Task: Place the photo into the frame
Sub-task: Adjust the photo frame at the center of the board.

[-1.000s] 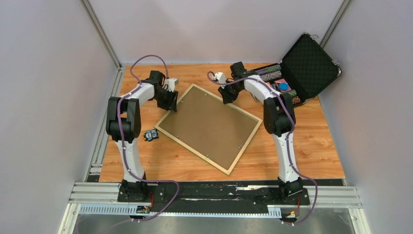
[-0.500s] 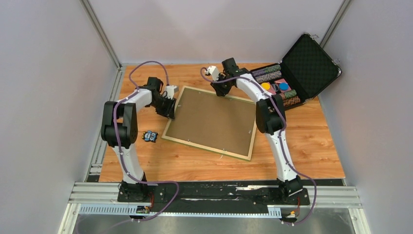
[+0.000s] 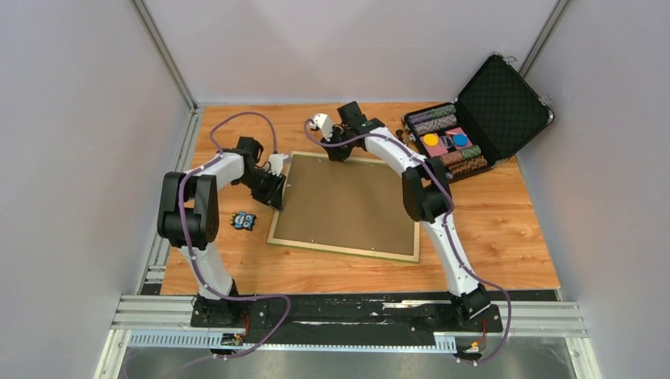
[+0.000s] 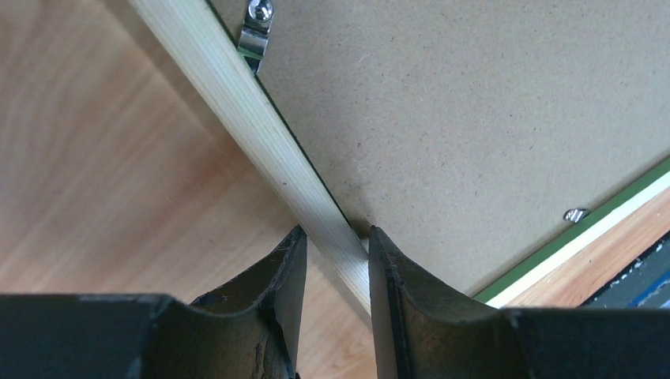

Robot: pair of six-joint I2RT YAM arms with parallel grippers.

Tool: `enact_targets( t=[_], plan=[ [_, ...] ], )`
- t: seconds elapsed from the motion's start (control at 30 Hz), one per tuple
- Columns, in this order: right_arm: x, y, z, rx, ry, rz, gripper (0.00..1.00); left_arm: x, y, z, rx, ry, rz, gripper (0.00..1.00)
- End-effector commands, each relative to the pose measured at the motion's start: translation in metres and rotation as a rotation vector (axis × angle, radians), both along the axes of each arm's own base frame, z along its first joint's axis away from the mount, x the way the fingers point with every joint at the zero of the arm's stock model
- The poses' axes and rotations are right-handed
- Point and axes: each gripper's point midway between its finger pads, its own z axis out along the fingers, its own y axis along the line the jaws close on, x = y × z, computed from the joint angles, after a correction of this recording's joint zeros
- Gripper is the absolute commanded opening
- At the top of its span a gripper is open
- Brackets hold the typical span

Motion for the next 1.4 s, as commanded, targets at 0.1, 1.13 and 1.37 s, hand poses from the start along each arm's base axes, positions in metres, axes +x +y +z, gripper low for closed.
enact_targets(
  t=[0.1,1.13,1.37],
  plan=[
    [-0.015,0.046,-0.012,0.034,-0.02,0.09,0.22,-0.031,0.006,0.018,0.027,-0.004,-0.043,0.4],
    [-0.018,0.003,0.14,0.183,-0.202,-0.303,0.68,0.026,0.066,0.096,0.227,-0.467,0.268,0.83],
    [-0.043,-0.047,0.159,0.161,-0.261,-0.408,0.73,0.042,0.08,0.115,0.279,-0.603,0.313,1.0]
  ],
)
